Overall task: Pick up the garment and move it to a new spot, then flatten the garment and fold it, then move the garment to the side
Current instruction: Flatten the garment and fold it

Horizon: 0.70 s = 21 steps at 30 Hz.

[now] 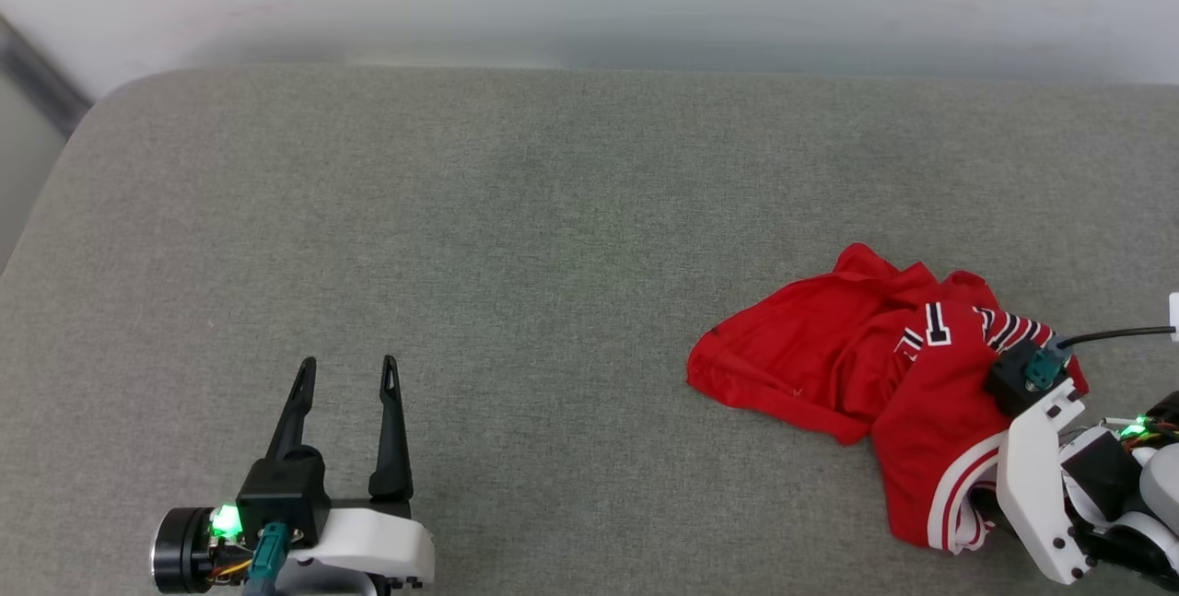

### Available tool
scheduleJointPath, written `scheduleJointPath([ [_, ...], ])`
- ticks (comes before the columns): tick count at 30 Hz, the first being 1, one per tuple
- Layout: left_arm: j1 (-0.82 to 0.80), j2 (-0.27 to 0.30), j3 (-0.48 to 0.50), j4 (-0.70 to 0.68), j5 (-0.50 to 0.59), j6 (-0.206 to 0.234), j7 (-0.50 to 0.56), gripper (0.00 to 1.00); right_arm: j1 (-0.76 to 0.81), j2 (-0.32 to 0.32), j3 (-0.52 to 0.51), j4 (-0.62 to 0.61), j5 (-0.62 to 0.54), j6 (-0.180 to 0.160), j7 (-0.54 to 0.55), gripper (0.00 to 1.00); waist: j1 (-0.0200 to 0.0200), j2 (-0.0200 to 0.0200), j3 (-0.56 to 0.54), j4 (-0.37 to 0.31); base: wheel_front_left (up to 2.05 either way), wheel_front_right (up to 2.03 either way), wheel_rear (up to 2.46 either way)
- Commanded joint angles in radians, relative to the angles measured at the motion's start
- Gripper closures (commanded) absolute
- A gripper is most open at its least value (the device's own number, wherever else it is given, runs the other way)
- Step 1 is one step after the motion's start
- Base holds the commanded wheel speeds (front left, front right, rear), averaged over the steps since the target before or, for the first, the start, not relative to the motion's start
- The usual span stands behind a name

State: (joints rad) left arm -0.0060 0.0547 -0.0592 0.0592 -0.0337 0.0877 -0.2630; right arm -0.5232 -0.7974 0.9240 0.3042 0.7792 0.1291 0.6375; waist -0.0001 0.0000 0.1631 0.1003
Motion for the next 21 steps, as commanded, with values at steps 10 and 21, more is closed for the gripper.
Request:
scheduleJointPath([
  [10,0.022,-0.002,0.018,0.001,0.002,0.006,-0.003,0.0,-0.019,-0.027,0.026,0.026,0.058,0.002,-0.327,1.0,0.0001,0.0,-0.038,-0.032,0.0,0.0,0.0],
  [21,0.031,-0.002,0.019,-0.001,0.005,-0.006,-0.003,0.0,-0.124,-0.083,-0.105,-0.232,-0.052,0.001,-0.399,1.0,0.0001,0.0,-0.06,-0.037,0.0,0.0,0.0],
])
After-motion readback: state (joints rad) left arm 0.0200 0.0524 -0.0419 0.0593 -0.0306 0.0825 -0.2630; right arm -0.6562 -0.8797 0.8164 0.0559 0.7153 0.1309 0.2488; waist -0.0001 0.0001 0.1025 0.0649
